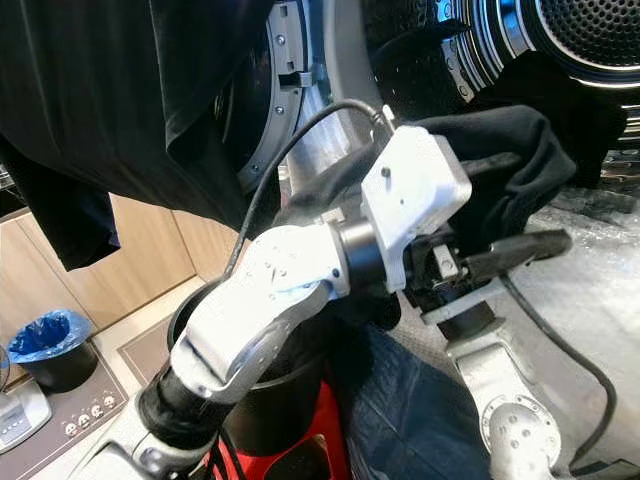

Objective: Clothes washing

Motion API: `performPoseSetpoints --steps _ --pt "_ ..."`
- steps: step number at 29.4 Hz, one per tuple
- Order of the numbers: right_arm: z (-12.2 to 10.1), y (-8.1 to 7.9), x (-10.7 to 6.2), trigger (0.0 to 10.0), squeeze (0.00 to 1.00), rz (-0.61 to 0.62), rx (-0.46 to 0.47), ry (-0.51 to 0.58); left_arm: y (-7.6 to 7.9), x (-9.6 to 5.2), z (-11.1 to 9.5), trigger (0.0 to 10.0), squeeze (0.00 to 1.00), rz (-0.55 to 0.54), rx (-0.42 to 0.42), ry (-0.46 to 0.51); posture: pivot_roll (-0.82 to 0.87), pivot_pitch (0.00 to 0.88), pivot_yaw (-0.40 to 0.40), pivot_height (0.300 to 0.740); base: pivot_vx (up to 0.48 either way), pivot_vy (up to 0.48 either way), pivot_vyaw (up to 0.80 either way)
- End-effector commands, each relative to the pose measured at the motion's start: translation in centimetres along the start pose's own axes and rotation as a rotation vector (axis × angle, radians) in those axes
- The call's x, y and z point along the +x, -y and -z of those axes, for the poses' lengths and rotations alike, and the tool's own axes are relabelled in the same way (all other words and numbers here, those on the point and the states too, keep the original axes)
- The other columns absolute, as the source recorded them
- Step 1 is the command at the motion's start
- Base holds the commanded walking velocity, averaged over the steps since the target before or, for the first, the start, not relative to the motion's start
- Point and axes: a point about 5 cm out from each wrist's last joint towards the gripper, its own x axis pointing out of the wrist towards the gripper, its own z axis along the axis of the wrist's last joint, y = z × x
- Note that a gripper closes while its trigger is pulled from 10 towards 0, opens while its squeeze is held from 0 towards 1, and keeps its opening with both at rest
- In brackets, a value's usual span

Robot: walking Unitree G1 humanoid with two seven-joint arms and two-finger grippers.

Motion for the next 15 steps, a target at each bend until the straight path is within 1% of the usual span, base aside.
performPoseSetpoints --steps 1,2,4,5,7,8,9,11,13,14,15 --pt "-1.1 -0.6 0.7 0.0 0.00 -0.056 -0.031 0.026 0.6 -0.6 1.4 10.0 1.00 0.033 -0.004 -0.092 -0.07 0.000 0.073 0.740 0.000 0.000 0.00" --pt "-1.1 -0.6 0.7 0.0 0.00 -0.056 -0.031 0.026 0.6 -0.6 1.4 10.0 1.00 0.033 -0.004 -0.092 -0.07 0.000 0.073 0.740 0.000 0.000 0.00" --pt "-1.2 -0.3 0.5 0.0 0.00 -0.061 -0.041 0.020 0.7 -1.4 1.5 10.0 1.00 0.054 -0.004 -0.119 -0.06 0.000 0.071 0.740 0.000 0.000 0.00" --pt "-1.2 -0.3 0.5 0.0 0.00 -0.061 -0.041 0.020 0.7 -1.4 1.5 10.0 1.00 0.054 -0.004 -0.119 -0.06 0.000 0.071 0.740 0.000 0.000 0.00" --pt "-1.5 0.2 0.7 0.0 0.00 -0.045 -0.046 0.028 0.6 -2.1 1.4 10.0 1.00 0.053 0.008 -0.151 -0.05 0.000 0.069 0.740 0.000 0.000 0.00" --pt "-1.5 0.2 0.7 0.0 0.00 -0.045 -0.046 0.028 0.6 -2.1 1.4 10.0 1.00 0.053 0.008 -0.151 -0.05 0.000 0.069 0.740 0.000 0.000 0.00" --pt "-1.5 0.3 0.8 0.0 0.00 -0.050 -0.039 0.033 0.6 -2.5 1.3 10.0 1.00 0.063 -0.001 -0.158 -0.05 0.000 0.067 0.740 0.000 0.000 0.00" --pt "-1.6 0.3 0.9 0.0 0.00 -0.050 -0.034 0.036 0.6 -2.7 1.1 10.0 1.00 0.071 -0.016 -0.159 -0.04 0.000 0.065 0.740 0.000 0.000 0.00" --pt "-1.6 0.5 1.0 0.0 0.00 -0.044 -0.029 0.035 0.7 -3.3 0.7 10.0 1.00 0.093 -0.006 -0.170 -0.04 0.000 0.063 0.740 0.000 0.000 0.00" --pt "-1.6 0.6 1.1 0.0 0.00 -0.044 -0.027 0.036 0.8 -3.5 0.6 10.0 0.00 0.116 -0.016 -0.179 -0.04 0.000 0.062 0.740 0.000 0.000 0.00" --pt "-1.7 0.6 1.1 0.0 0.00 -0.042 -0.020 0.036 0.8 -3.7 0.6 10.0 0.00 0.123 -0.017 -0.188 -0.04 0.000 0.061 0.740 0.000 0.000 0.00"
